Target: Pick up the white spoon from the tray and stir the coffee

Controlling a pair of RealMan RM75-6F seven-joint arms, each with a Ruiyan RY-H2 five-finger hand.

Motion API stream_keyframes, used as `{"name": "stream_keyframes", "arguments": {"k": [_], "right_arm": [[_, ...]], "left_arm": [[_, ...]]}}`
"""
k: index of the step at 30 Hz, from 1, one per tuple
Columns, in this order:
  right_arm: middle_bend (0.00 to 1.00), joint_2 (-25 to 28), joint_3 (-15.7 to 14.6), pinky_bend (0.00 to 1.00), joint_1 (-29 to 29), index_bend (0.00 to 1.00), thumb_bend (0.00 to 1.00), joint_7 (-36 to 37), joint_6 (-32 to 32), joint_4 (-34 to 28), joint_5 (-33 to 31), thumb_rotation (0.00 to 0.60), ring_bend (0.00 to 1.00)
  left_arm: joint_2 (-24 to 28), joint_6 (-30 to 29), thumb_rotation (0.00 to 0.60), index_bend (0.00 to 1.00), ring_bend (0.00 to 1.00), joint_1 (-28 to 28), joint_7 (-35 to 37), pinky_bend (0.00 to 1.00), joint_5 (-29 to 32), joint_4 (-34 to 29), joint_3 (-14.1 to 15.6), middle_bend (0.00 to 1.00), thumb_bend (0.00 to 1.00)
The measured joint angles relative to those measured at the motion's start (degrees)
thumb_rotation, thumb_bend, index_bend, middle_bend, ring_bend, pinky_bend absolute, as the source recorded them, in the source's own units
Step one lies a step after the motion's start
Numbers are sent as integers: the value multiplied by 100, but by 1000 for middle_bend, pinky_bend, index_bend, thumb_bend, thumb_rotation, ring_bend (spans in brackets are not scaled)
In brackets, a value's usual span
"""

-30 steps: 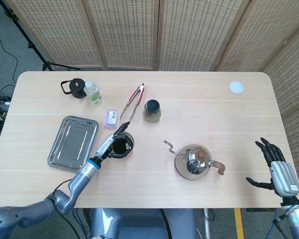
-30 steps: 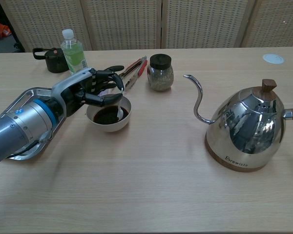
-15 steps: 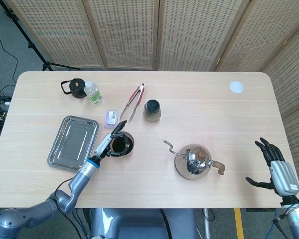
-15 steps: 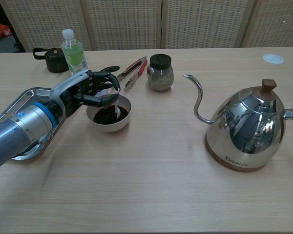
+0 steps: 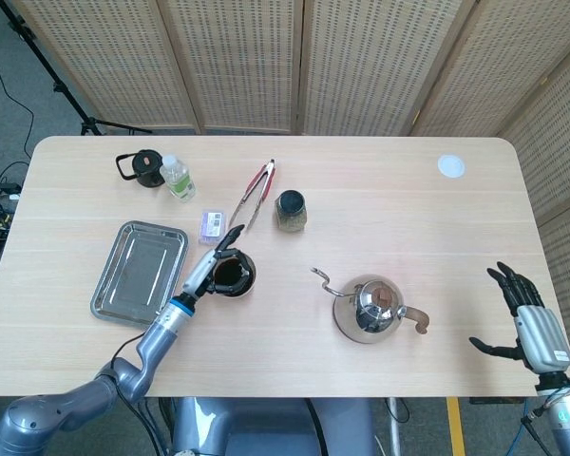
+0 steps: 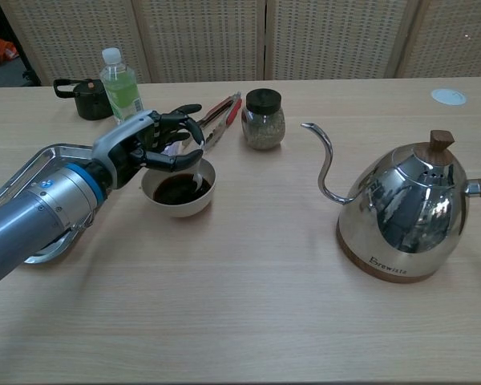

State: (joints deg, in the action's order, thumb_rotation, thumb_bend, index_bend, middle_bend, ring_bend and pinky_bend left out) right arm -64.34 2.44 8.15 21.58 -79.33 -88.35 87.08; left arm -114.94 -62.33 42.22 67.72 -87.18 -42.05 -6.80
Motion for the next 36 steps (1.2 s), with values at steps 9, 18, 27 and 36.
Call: {"name": "stream_keyframes", "arguments": {"k": [9,18,27,36], "right_arm": [[0,20,11,0,-3,0,0,38,-6,-4,-11,600,0],[0,6,-2,0,26,0,0,67,79,16,-25,600,0],[0,4,-4,0,9,0,0,28,24,-6,1,600,0],[0,-7,-13,0,21,0,0,14,57,-9,0,600,0]], "left_arm": [[-247,175,600,686,0,179,-50,0,-25,98,37,0,423],[-175,2,600,685,0,21,338,0,-130,-80,244,0,435],[-37,-33,600,685,0,-115,524,0,-105,-56,313,0,438],[-14,-54,600,685,0,-81,634,0,-56,60,213,0,437]]}}
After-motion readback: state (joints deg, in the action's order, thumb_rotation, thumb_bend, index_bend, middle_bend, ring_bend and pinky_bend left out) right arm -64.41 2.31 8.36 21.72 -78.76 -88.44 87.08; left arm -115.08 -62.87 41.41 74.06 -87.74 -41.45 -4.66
